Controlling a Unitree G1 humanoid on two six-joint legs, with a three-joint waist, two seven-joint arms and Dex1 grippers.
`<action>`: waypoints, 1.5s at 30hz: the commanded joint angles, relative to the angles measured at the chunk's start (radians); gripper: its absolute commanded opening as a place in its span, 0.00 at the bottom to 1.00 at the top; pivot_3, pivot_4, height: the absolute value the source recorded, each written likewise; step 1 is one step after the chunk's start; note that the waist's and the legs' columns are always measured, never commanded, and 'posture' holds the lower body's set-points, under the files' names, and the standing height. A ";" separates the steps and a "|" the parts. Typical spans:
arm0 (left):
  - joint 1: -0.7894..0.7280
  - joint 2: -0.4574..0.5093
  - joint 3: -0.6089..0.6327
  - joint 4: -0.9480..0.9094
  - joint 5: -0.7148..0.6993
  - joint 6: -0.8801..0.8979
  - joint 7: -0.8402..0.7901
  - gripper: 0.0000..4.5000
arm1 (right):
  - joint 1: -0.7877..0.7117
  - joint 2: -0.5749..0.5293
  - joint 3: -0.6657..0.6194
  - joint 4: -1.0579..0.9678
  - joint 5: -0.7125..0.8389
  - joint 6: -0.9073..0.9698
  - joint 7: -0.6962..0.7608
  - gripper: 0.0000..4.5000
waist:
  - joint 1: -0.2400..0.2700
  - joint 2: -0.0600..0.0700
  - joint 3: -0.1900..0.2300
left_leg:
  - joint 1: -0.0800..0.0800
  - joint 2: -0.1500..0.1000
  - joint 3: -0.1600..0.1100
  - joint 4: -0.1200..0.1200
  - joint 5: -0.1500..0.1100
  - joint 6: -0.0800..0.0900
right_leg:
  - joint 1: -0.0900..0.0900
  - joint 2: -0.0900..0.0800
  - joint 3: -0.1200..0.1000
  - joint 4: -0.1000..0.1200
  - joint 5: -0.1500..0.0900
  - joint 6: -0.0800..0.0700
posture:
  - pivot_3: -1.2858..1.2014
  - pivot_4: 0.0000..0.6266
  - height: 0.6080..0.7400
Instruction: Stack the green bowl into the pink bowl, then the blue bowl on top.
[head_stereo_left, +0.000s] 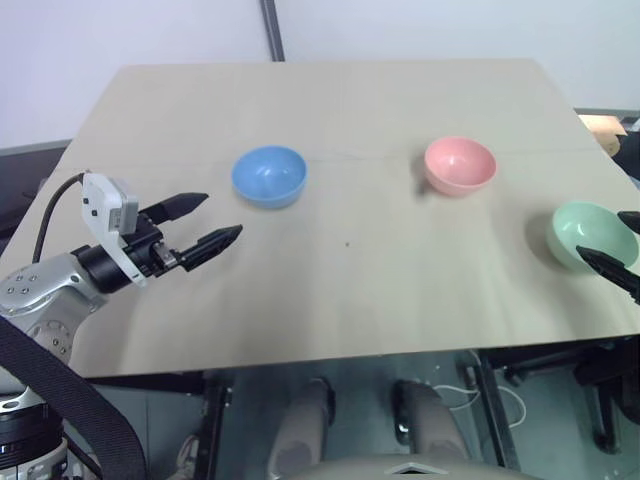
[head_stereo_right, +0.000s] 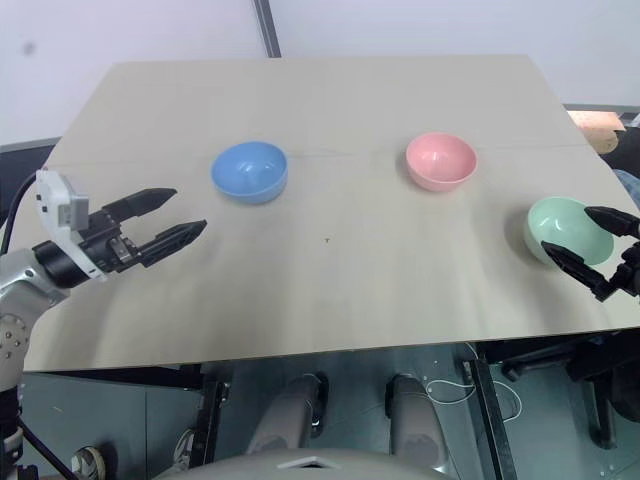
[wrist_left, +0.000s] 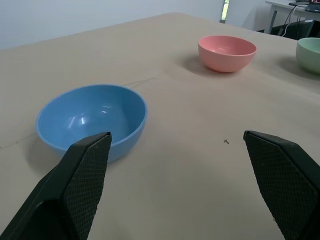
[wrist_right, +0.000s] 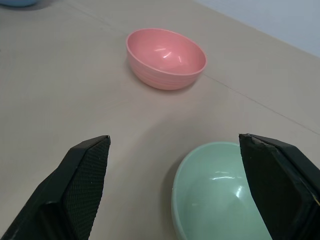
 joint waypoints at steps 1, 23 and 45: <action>-0.012 0.017 0.018 -0.011 -0.011 -0.005 -0.023 0.99 | -0.022 -0.012 -0.014 -0.033 0.005 0.009 -0.021 1.00 | 0.000 0.000 0.000 | 0.000 0.000 0.000 0.000 0.000 0.000 | 0.000 0.000 0.000 0.000 0.000 0.000 | 0.52 0.24 1.00; -0.086 -0.064 -0.085 -0.057 -0.078 -0.044 -0.198 0.99 | -0.763 0.209 0.741 0.422 -0.426 -0.121 -0.165 1.00 | -0.024 0.000 0.001 | 0.000 0.001 0.002 -0.001 0.000 0.000 | -0.002 0.002 0.000 0.000 0.001 -0.002 | 0.52 0.24 1.00; 0.190 -0.090 0.027 -0.207 -0.058 -0.066 -0.085 1.00 | -1.151 0.379 0.902 1.051 -0.697 -0.669 -0.102 0.01 | -0.035 0.001 0.002 | 0.002 0.001 0.002 -0.005 0.000 0.000 | -0.004 0.005 0.003 0.001 0.004 -0.006 | 0.52 0.24 1.00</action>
